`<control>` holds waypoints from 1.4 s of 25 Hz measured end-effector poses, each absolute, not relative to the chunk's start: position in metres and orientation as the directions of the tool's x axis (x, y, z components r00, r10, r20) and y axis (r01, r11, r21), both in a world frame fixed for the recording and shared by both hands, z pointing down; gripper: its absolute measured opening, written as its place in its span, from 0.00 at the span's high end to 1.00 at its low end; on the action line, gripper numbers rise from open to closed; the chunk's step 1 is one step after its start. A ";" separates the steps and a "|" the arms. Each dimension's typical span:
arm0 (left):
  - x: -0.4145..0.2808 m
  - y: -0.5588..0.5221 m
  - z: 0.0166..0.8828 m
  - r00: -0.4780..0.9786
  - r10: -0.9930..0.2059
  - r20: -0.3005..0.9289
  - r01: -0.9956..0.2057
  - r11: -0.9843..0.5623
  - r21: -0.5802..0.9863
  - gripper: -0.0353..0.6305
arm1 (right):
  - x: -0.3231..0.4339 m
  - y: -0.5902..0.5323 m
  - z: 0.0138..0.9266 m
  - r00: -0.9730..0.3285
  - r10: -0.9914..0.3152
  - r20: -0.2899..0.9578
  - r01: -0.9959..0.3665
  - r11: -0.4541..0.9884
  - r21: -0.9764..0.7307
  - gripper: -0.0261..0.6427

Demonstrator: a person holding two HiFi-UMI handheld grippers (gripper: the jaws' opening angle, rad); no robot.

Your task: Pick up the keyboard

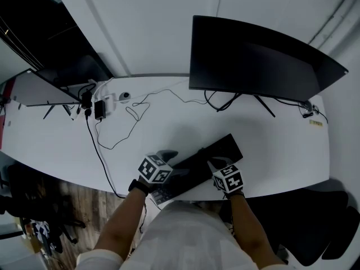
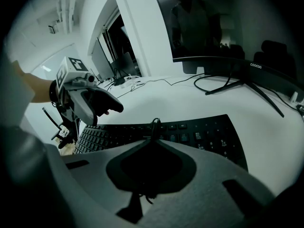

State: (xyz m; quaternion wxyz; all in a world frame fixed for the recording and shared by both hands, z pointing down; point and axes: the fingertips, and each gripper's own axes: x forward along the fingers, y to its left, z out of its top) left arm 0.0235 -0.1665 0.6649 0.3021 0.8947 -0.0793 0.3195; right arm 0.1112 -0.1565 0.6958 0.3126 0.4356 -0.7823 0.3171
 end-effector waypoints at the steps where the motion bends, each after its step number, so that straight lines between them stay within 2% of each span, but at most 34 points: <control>1: 0.024 -0.166 0.666 0.781 0.062 0.621 -0.329 -0.805 0.494 0.41 | 0.111 -0.156 0.695 -0.426 -0.485 0.764 -0.879 0.424 -0.220 0.93; 20: 0.044 -0.158 0.678 0.732 0.238 0.638 -0.227 -0.798 0.558 0.41 | 0.105 -0.160 0.659 -0.461 -0.535 0.708 -0.845 0.508 -0.166 0.93; 35: 0.064 -0.138 0.680 0.749 0.371 0.549 -0.134 -0.727 0.674 0.41 | 0.091 -0.176 0.630 -0.524 -0.541 0.658 -0.785 0.606 -0.127 0.93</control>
